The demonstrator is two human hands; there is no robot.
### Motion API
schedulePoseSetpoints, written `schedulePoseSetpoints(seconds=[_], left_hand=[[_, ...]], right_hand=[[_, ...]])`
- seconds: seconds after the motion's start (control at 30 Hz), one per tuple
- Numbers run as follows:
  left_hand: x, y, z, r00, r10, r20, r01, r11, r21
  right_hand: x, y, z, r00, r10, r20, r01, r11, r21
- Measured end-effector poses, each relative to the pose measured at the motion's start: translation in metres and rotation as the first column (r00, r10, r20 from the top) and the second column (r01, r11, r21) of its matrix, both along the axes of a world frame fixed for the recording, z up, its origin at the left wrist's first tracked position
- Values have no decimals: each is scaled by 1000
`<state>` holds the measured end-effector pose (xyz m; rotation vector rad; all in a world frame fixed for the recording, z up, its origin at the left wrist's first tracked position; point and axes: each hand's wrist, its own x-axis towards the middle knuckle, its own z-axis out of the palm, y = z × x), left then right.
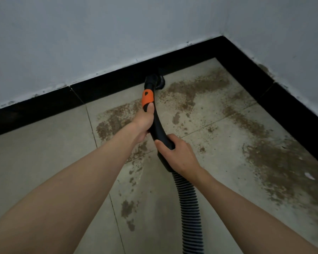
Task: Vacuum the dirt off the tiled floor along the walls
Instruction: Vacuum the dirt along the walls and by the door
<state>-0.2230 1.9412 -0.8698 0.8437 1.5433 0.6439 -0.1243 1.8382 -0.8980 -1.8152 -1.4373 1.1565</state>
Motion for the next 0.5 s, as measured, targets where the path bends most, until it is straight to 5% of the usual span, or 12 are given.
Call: schedulePoseSetpoints(seconds=[0.5], left_hand=[[13,3,17,1000,21,6,-21,999,40]], right_hand=[[6,0,28,998,-55,-29,56,998,12]])
